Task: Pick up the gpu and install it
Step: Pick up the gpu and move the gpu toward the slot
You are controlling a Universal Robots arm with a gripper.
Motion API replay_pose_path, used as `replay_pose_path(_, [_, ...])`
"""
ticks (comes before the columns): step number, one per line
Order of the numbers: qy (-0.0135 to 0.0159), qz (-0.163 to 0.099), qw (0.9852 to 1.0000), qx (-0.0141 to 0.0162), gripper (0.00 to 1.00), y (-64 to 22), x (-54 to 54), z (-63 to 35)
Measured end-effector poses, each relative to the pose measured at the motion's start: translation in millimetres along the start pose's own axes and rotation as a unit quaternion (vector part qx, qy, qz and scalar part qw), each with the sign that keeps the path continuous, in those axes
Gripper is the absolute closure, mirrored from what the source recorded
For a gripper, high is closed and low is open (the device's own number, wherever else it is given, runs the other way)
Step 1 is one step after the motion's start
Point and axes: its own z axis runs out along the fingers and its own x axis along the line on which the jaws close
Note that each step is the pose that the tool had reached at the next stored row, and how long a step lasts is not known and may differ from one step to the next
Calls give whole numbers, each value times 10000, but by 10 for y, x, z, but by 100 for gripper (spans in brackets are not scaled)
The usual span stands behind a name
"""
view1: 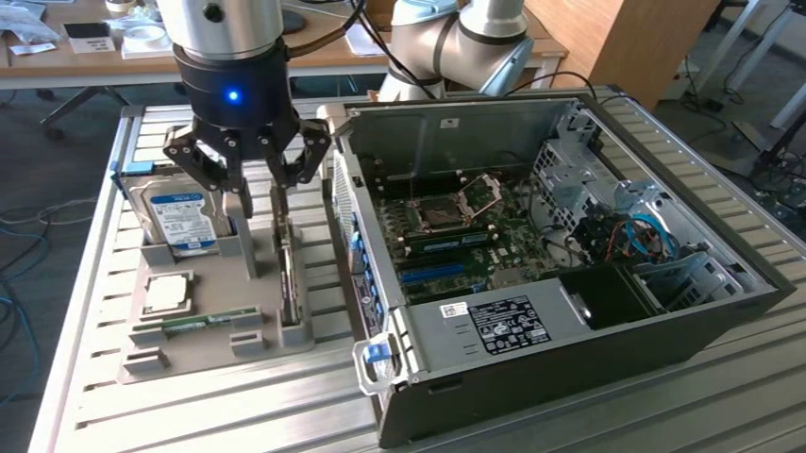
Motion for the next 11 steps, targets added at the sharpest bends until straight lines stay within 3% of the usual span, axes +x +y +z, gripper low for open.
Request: replay_pose_path(11, [-1, 0, 10000, -1, 58, -2, 1, 41])
